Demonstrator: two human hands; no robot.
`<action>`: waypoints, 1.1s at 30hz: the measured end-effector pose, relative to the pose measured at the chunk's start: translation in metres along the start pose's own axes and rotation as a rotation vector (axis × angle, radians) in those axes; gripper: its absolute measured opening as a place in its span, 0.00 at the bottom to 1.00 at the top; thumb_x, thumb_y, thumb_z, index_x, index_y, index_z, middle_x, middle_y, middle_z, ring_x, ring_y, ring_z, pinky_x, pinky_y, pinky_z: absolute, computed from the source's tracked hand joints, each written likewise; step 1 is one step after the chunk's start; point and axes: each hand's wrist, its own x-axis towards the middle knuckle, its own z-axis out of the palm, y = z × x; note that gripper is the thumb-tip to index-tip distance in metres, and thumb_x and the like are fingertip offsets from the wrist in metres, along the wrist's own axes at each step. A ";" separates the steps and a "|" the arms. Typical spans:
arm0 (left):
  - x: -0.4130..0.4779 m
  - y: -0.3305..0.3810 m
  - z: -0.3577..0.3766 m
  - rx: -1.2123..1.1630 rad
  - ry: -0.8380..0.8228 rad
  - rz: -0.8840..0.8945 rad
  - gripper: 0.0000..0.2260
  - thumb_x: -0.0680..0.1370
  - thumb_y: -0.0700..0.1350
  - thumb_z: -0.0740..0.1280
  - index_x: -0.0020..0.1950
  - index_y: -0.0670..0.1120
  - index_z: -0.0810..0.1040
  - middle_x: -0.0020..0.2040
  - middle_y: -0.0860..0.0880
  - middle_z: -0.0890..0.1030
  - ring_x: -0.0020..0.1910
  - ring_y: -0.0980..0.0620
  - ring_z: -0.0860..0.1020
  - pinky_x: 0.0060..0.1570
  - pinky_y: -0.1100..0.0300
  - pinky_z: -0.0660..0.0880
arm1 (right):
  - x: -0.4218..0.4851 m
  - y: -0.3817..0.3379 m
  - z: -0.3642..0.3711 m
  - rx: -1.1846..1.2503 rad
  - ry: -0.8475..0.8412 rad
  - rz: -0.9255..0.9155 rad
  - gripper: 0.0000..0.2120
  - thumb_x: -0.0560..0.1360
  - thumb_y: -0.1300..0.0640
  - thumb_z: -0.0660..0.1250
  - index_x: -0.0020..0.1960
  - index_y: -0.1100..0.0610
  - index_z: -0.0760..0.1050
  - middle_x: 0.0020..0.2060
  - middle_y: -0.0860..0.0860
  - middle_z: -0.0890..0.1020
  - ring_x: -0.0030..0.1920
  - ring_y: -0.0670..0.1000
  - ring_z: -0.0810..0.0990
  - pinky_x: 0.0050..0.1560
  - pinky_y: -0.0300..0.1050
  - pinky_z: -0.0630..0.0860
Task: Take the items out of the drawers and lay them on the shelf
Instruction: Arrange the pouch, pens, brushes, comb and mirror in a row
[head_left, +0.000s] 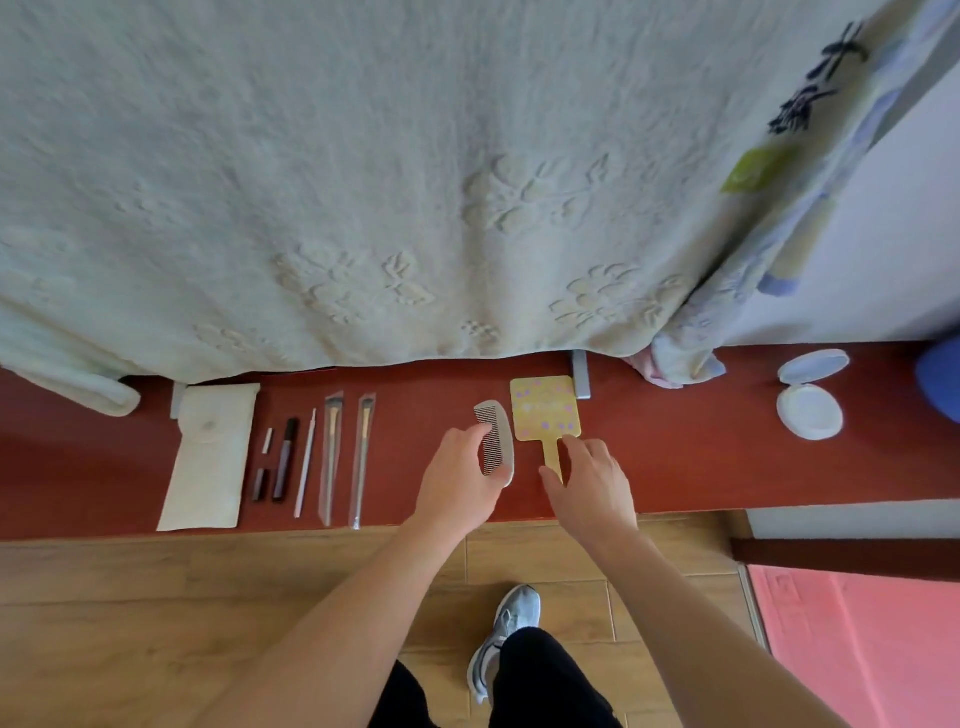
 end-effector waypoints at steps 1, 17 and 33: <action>0.002 0.003 0.005 0.028 0.008 0.002 0.28 0.77 0.54 0.70 0.75 0.53 0.66 0.61 0.50 0.73 0.54 0.52 0.77 0.50 0.59 0.77 | 0.002 0.002 0.000 0.004 -0.007 -0.004 0.24 0.78 0.44 0.64 0.70 0.54 0.68 0.63 0.52 0.73 0.60 0.54 0.75 0.56 0.47 0.75; 0.012 0.005 0.022 0.212 0.039 0.014 0.25 0.74 0.50 0.74 0.71 0.54 0.73 0.56 0.51 0.70 0.51 0.49 0.77 0.48 0.56 0.78 | 0.017 -0.003 0.004 -0.032 -0.084 -0.022 0.22 0.78 0.51 0.64 0.70 0.54 0.68 0.59 0.54 0.75 0.51 0.60 0.80 0.46 0.48 0.76; 0.007 -0.034 -0.013 0.305 0.036 0.025 0.24 0.76 0.49 0.72 0.71 0.53 0.72 0.56 0.50 0.71 0.49 0.49 0.78 0.48 0.56 0.79 | 0.017 -0.033 0.021 0.018 -0.037 0.031 0.20 0.75 0.55 0.65 0.66 0.55 0.72 0.52 0.54 0.76 0.46 0.59 0.80 0.40 0.45 0.71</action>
